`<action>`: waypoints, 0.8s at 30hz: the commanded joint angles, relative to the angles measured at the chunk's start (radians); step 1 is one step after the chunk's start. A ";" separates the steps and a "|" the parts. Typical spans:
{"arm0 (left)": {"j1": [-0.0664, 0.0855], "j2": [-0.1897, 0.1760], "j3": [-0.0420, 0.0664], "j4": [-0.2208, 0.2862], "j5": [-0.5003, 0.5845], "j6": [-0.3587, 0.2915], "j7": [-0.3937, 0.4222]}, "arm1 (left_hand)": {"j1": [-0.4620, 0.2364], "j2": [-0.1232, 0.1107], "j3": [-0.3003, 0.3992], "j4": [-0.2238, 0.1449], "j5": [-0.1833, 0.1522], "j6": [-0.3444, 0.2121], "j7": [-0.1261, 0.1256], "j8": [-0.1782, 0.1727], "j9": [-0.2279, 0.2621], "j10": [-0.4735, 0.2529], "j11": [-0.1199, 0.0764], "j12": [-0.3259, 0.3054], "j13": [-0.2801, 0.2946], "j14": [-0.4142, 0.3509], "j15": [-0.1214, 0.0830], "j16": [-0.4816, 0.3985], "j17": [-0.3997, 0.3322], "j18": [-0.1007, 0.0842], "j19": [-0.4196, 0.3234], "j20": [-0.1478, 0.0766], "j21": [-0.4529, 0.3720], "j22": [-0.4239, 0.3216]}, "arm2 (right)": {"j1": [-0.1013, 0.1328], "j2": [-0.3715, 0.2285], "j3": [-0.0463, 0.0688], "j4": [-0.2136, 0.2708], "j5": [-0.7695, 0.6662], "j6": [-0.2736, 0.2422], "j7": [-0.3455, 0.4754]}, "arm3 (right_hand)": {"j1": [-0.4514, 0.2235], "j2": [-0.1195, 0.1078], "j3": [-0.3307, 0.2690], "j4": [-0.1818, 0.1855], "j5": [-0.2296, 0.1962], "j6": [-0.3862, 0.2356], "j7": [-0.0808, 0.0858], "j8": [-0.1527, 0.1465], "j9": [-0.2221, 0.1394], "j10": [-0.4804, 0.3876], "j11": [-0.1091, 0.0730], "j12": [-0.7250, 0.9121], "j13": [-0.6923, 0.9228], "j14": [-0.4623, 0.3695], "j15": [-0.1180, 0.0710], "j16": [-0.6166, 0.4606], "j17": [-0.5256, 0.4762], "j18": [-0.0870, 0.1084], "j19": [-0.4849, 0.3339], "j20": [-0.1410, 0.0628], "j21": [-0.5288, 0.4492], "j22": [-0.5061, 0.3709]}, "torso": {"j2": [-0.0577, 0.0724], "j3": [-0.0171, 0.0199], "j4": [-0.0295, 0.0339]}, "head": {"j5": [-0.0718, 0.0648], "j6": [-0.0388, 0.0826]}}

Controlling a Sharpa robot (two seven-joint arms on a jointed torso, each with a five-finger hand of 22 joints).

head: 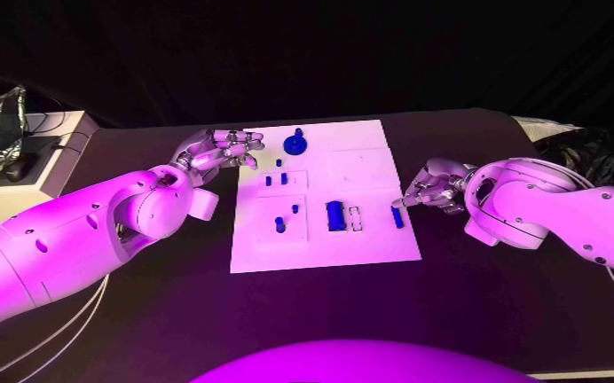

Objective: Assemble the parts on the task board

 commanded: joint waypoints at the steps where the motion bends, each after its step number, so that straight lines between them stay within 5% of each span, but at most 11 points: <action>1: -0.005 0.001 0.001 0.003 0.008 0.005 0.013 | -0.006 0.000 0.005 0.002 -0.002 0.001 -0.002 0.003 0.001 -0.004 -0.002 0.003 -0.001 -0.001 0.003 0.001 0.000 -0.004 0.007 -0.003 -0.004 0.001 | 0.001 -0.002 0.000 0.003 -0.079 0.103 -0.069 | -0.006 0.005 -0.006 0.010 -0.006 0.014 -0.003 0.000 0.012 0.007 -0.005 0.001 0.018 0.001 0.000 0.004 0.001 0.013 0.053 0.003 0.005 0.144 | 0.001 0.0000 0.0021 | -0.003 -0.002; 15: -0.010 0.001 0.001 0.003 0.009 0.006 0.013 | -0.006 0.000 0.005 0.002 -0.002 0.001 -0.002 0.003 0.001 -0.004 -0.002 0.003 -0.001 -0.001 0.003 0.001 0.000 -0.004 0.007 -0.003 -0.004 0.001 | -0.002 0.029 -0.006 -0.003 -0.124 0.081 -0.131 | -0.017 -0.050 0.025 0.116 -0.024 0.014 -0.011 0.002 0.120 0.011 -0.009 -0.002 0.025 0.003 -0.004 0.004 0.009 0.010 0.054 -0.002 0.005 0.144 | 0.001 -0.0017 0.0030 | -0.006 -0.007; 24: -0.011 0.000 0.001 0.003 0.009 0.007 0.012 | -0.008 0.000 0.004 0.001 -0.002 0.002 -0.002 0.003 0.001 -0.004 -0.002 0.002 -0.001 -0.001 0.003 0.001 0.000 -0.004 0.007 -0.003 -0.006 0.004 | -0.010 0.048 -0.007 -0.005 -0.123 0.086 -0.134 | -0.023 -0.062 0.032 0.136 -0.031 0.013 -0.011 0.002 0.129 0.011 -0.010 -0.002 0.026 0.004 -0.004 0.004 0.010 0.010 0.054 -0.003 0.006 0.145 | 0.001 -0.0013 0.0020 | -0.006 -0.009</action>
